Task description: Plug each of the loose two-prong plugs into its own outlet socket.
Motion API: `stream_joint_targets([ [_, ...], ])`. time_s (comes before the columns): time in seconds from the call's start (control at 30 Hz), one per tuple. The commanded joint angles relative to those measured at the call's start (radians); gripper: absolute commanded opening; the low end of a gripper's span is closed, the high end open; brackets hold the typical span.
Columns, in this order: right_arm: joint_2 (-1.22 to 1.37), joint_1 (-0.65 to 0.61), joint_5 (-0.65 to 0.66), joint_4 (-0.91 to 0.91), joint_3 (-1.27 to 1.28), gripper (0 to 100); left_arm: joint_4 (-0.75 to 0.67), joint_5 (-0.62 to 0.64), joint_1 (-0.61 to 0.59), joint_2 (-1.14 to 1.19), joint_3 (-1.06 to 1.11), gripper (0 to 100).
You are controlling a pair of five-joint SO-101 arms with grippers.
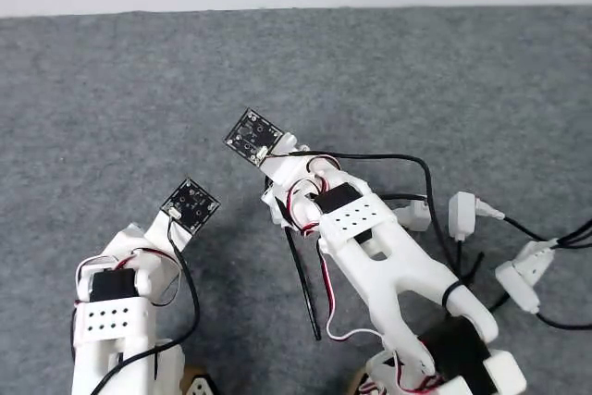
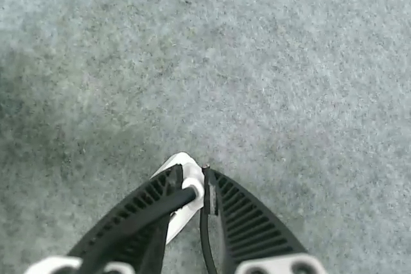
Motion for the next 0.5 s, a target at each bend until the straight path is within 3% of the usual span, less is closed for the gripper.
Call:
stream_joint_targets([
  [0.0,0.012,0.019,0.011,0.025,-0.054,0.8,-0.023,0.006,0.002,-0.017,-0.004,1],
  [0.47,0.226,-0.010,0.009,0.134,-0.203,0.8,-0.023,0.003,0.000,-0.017,-0.004,1],
])
